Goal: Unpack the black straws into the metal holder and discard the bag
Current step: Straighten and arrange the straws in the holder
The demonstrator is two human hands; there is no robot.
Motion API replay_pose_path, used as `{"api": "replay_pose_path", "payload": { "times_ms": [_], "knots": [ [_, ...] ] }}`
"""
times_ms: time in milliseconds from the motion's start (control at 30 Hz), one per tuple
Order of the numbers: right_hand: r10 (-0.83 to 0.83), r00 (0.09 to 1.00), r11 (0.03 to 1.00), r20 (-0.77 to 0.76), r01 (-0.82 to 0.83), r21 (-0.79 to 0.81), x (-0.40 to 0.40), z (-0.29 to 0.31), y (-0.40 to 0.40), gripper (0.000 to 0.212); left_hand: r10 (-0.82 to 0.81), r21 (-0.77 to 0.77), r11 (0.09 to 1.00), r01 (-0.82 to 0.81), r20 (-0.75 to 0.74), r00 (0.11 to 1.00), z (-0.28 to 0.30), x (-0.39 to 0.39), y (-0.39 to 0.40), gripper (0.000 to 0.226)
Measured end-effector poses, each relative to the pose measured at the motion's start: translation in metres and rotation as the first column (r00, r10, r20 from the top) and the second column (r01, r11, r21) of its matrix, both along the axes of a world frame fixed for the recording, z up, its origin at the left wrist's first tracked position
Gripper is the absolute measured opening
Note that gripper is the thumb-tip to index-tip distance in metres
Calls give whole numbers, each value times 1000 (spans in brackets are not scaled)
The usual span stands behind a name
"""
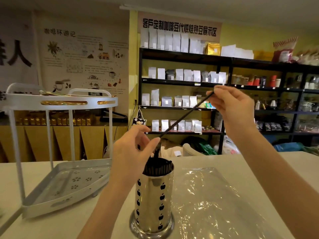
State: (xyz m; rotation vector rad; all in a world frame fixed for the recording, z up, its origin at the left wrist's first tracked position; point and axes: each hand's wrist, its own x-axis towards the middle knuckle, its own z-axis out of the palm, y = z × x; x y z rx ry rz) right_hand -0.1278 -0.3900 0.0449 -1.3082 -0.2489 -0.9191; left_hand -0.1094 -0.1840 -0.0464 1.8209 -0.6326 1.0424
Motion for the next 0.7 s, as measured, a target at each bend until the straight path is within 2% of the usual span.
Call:
{"api": "replay_pose_path", "payload": {
  "times_ms": [67,167,233,333,433,500,600,700],
  "knots": [
    [33,996,995,-77,-25,100,7,-12,-4,12,-43,29,999,46,-100,994,3,-1,7,23],
    [95,986,974,-137,-64,216,17,-28,-7,10,-217,76,967,242,-247,945,6,-3,16,20],
    [120,978,965,-170,-75,250,22,-38,-7,8,-270,66,954,293,-242,932,7,-3,20,22],
    [166,953,957,-253,-94,273,28,-55,-3,6,-273,-55,962,267,-142,952,11,-3,27,18],
    [184,898,982,-399,-154,107,31,-76,5,7,-228,-248,945,213,-34,973,14,-4,33,17],
    [193,861,971,-471,-238,-38,30,-89,14,8,-117,-308,943,126,46,992,16,-4,36,22],
    [124,859,930,-497,-275,-244,26,-106,26,7,58,-252,967,-19,150,987,16,-6,37,33],
    [78,883,875,-462,-283,-392,23,-117,37,12,30,-196,981,4,169,985,17,-7,34,34]
  ]
}}
